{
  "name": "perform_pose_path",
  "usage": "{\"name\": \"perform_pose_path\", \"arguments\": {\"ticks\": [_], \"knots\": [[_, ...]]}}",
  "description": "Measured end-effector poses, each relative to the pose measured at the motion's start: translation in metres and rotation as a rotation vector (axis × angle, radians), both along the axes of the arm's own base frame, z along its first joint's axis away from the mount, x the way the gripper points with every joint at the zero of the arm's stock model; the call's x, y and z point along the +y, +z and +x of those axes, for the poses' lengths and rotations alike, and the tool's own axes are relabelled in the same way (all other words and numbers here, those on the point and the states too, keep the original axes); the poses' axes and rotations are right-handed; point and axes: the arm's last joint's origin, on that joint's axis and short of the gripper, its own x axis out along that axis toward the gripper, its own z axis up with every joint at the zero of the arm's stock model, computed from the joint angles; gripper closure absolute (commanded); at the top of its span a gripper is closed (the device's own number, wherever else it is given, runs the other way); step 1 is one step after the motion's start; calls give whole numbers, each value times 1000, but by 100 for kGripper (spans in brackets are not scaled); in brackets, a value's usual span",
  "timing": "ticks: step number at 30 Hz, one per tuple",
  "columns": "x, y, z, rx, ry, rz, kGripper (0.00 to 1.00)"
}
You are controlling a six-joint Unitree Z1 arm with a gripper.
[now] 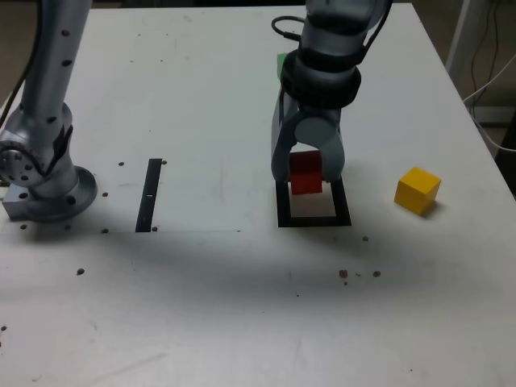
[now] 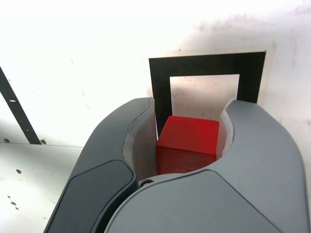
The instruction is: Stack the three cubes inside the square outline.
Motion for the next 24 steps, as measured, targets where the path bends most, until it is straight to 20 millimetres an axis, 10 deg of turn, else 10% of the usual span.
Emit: {"name": "perform_pose_path", "arguments": {"ticks": [17, 24], "knots": [[-1, -31, 14, 52, 2, 0, 68], [2, -33, 15, 43, -5, -4, 5]]}}
